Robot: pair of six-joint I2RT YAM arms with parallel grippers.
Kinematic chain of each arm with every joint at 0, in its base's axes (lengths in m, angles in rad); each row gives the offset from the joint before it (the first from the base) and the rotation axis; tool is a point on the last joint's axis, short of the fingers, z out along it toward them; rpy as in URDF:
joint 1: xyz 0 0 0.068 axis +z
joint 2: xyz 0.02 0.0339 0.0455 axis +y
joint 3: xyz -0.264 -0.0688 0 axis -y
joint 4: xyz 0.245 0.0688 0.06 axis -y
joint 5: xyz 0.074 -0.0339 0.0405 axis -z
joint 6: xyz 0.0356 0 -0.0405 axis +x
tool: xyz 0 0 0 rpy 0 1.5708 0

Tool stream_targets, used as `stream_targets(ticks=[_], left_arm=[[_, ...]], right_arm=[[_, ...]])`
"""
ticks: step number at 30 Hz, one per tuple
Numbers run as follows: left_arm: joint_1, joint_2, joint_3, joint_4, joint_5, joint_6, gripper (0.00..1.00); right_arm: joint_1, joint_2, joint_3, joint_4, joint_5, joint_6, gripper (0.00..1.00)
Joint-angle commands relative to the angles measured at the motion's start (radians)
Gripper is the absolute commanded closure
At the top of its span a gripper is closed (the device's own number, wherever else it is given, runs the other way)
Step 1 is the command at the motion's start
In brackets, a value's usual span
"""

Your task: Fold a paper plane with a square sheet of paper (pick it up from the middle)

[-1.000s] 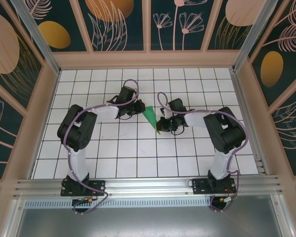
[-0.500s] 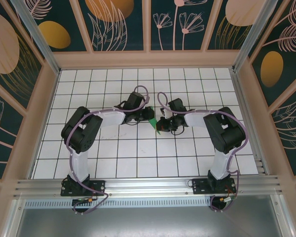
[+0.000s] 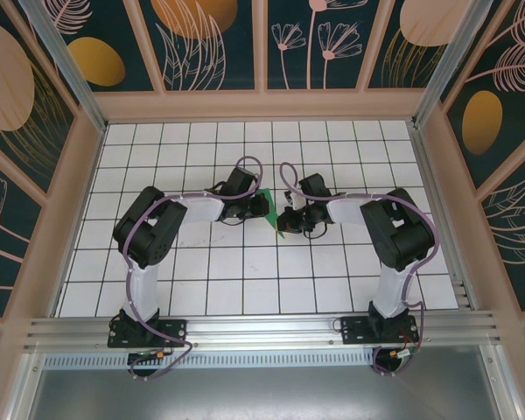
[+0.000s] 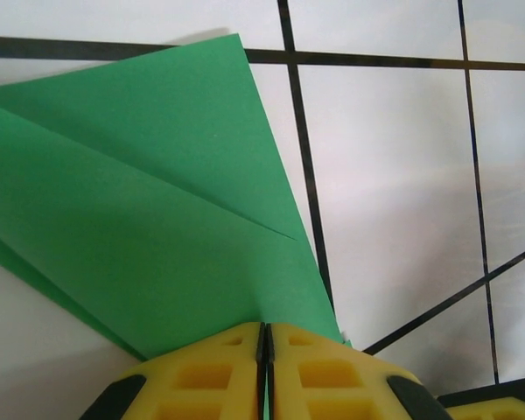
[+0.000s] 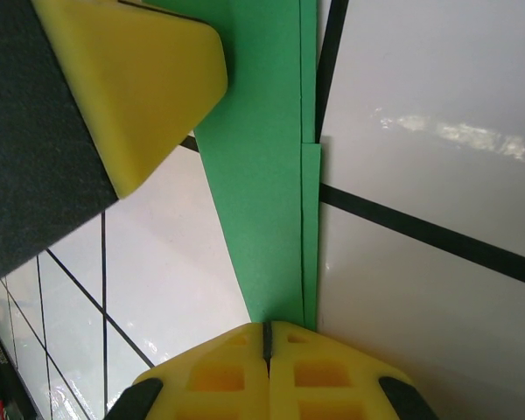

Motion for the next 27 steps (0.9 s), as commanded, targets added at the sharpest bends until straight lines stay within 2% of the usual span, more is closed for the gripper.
stream_targets(ticks=[1, 10, 27], left_arm=[[0.044, 0.023, 0.024, -0.03, -0.052, 0.016, 0.86], [0.127, 0.062, 0.074, -0.06, -0.055, 0.057, 0.86], [0.226, 0.126, 0.178, -0.156, -0.15, 0.152, 0.86]], right_arm=[[-0.002, 0.111, -0.065, -0.182, 0.201, -0.013, 0.97], [-0.001, 0.119, -0.069, -0.187, 0.207, -0.015, 0.98], [-0.002, 0.115, -0.095, -0.175, 0.209, -0.006, 0.98]])
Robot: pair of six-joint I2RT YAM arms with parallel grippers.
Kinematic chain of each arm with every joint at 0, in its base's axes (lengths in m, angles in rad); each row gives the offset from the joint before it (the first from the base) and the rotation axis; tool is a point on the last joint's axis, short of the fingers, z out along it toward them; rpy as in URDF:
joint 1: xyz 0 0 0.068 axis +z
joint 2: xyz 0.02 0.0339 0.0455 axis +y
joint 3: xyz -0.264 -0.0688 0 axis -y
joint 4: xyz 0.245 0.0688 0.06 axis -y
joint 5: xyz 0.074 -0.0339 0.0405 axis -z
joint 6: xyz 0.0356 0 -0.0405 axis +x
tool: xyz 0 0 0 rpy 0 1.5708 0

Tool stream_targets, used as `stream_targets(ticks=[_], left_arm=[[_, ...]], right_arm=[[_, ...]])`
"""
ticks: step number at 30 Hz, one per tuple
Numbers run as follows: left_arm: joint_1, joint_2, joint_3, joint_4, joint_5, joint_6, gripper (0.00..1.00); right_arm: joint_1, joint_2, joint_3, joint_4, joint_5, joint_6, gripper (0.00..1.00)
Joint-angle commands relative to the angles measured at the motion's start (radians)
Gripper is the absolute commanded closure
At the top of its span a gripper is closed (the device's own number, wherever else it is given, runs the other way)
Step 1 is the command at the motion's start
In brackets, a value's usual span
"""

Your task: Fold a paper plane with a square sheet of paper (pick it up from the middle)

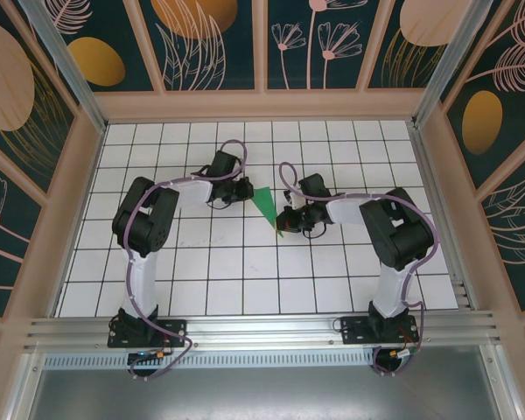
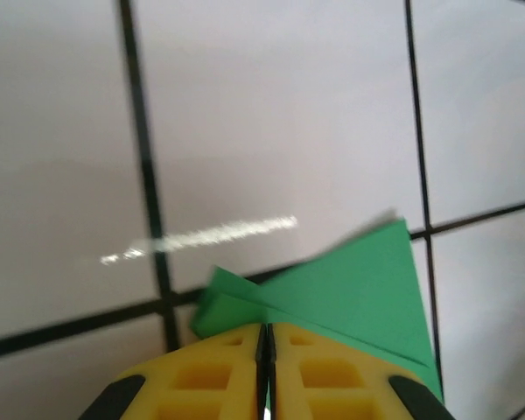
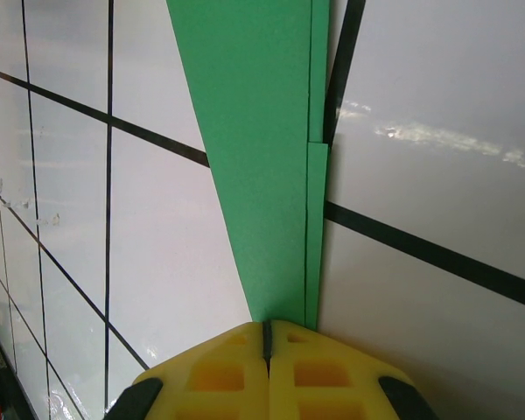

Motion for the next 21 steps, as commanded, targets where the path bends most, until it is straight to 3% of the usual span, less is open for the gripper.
stream_targets(ticks=[1, 9, 15, 21], left_arm=[[0.066, 0.051, 0.038, -0.052, -0.16, 0.05, 0.86], [0.085, 0.067, 0.099, -0.098, -0.201, 0.066, 0.86], [0.085, -0.034, 0.143, -0.115, -0.188, 0.068, 0.85], [0.084, -0.221, -0.034, 0.022, -0.085, -0.005, 0.84]], right_arm=[[-0.001, 0.108, -0.089, -0.202, 0.208, -0.006, 0.98], [0.0, 0.098, -0.09, -0.196, 0.199, -0.001, 0.98], [0.016, 0.091, -0.058, -0.167, 0.157, 0.012, 0.97], [0.047, 0.119, 0.028, -0.123, 0.116, 0.061, 0.97]])
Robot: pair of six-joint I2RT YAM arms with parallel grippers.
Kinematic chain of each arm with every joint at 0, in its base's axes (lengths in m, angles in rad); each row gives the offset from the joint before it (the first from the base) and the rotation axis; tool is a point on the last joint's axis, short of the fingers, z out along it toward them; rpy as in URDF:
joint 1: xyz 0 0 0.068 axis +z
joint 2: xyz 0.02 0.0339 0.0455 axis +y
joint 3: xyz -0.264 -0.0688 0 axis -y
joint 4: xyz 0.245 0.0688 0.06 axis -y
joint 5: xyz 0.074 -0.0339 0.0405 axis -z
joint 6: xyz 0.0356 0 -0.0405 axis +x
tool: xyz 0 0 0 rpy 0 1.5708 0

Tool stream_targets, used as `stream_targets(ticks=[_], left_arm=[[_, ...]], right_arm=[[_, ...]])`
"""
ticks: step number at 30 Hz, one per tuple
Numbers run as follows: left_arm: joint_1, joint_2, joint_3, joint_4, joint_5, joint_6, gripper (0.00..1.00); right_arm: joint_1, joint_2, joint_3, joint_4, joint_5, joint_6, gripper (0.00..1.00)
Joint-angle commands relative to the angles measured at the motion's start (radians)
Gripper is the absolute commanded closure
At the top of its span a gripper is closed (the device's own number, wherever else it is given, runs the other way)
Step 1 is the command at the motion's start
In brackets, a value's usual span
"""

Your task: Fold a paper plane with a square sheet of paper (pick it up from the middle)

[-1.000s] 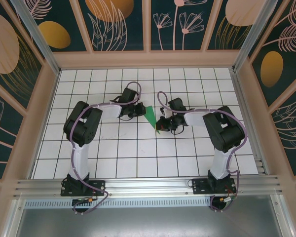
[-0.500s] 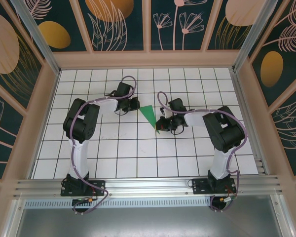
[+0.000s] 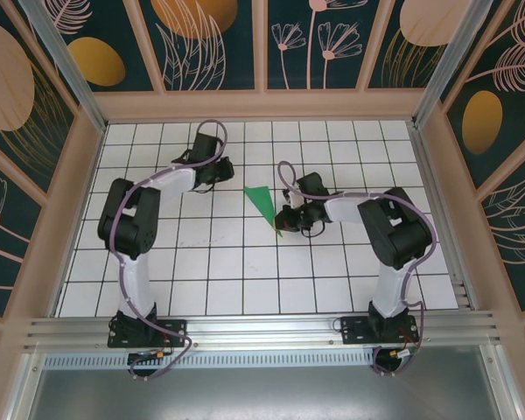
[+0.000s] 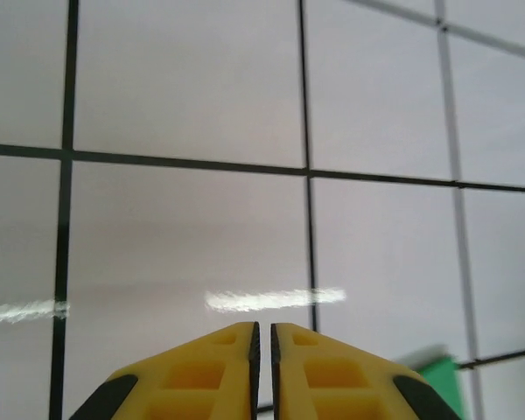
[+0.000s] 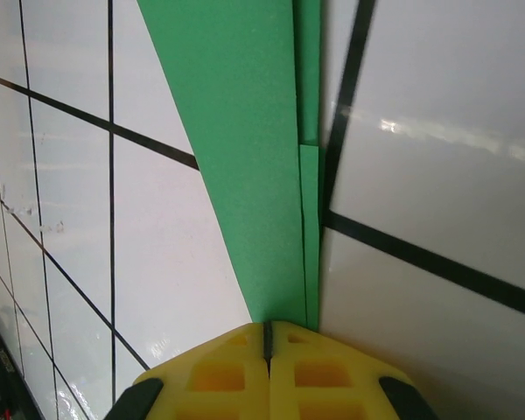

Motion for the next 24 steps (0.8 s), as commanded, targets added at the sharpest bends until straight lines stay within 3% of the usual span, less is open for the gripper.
stream_targets(ticks=[1, 8, 14, 24], left_arm=[[-0.009, -0.133, -0.124, 0.12, 0.086, -0.061, 0.84], [-0.071, -0.197, -0.323, 0.307, 0.238, -0.157, 0.84], [-0.133, -0.092, -0.285, 0.323, 0.251, -0.163, 0.84], [-0.14, 0.037, -0.215, 0.197, 0.19, -0.16, 0.85]], right_arm=[[0.054, 0.109, 0.001, -0.099, 0.117, 0.041, 0.97], [0.078, 0.151, 0.084, -0.051, 0.102, 0.085, 0.97], [0.079, 0.162, 0.116, -0.049, 0.09, 0.062, 0.97], [0.079, 0.145, 0.148, -0.027, 0.025, -0.008, 0.96]])
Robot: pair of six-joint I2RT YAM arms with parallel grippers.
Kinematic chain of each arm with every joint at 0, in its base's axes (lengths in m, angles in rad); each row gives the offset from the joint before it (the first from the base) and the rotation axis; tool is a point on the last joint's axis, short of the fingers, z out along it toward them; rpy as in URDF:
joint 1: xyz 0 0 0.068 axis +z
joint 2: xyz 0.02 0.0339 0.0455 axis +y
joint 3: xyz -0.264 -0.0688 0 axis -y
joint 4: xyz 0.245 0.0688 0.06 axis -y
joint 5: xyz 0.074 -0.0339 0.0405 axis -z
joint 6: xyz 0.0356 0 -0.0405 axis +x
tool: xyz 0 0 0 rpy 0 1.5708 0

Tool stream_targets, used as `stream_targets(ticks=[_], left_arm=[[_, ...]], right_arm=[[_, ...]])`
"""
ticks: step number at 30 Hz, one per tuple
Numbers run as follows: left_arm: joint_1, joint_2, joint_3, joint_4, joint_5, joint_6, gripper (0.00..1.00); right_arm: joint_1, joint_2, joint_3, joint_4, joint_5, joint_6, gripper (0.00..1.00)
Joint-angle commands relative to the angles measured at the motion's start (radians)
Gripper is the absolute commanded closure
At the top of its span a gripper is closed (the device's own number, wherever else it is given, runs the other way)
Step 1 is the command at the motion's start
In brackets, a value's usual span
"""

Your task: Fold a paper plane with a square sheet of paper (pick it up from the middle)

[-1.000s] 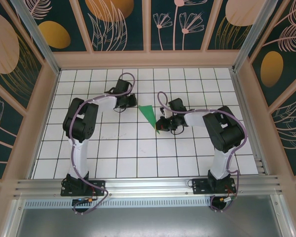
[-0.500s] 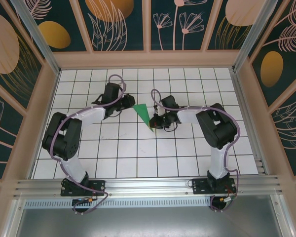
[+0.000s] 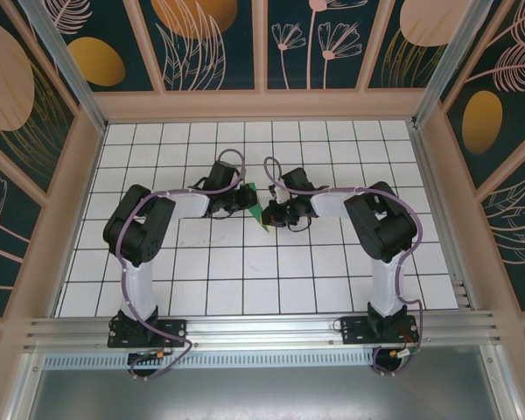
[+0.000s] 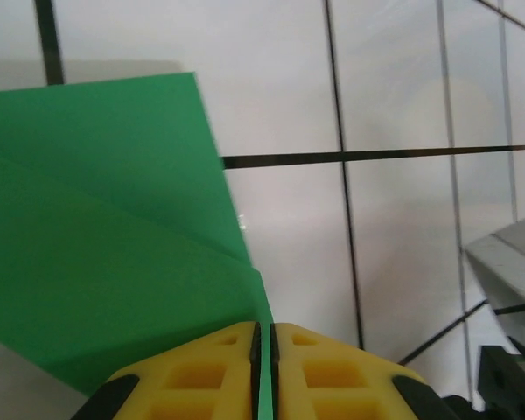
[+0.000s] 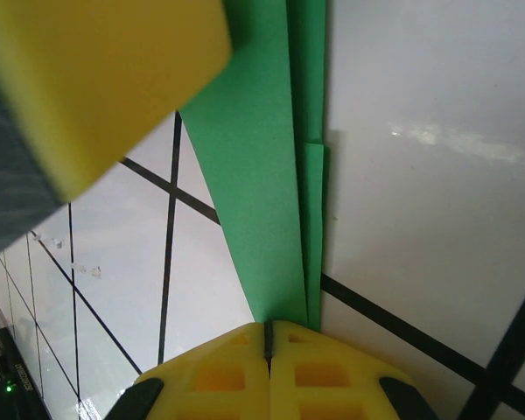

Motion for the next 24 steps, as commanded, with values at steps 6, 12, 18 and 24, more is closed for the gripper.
stream_targets(ticks=[6, 12, 18, 24], left_arm=[[0.002, 0.066, 0.045, -0.094, -0.051, 0.007, 0.85], [0.002, 0.073, 0.042, -0.111, -0.063, 0.016, 0.85], [0.002, 0.074, 0.04, -0.113, -0.066, 0.018, 0.86], [0.002, 0.083, 0.05, -0.13, -0.081, 0.005, 0.85]], right_arm=[[0.015, 0.004, 0.048, -0.023, 0.002, -0.061, 0.96], [0.015, 0.015, 0.095, -0.022, 0.001, -0.086, 0.95], [0.018, 0.07, 0.132, -0.064, -0.003, -0.094, 0.94], [0.023, 0.088, 0.126, -0.131, -0.001, -0.149, 0.94]])
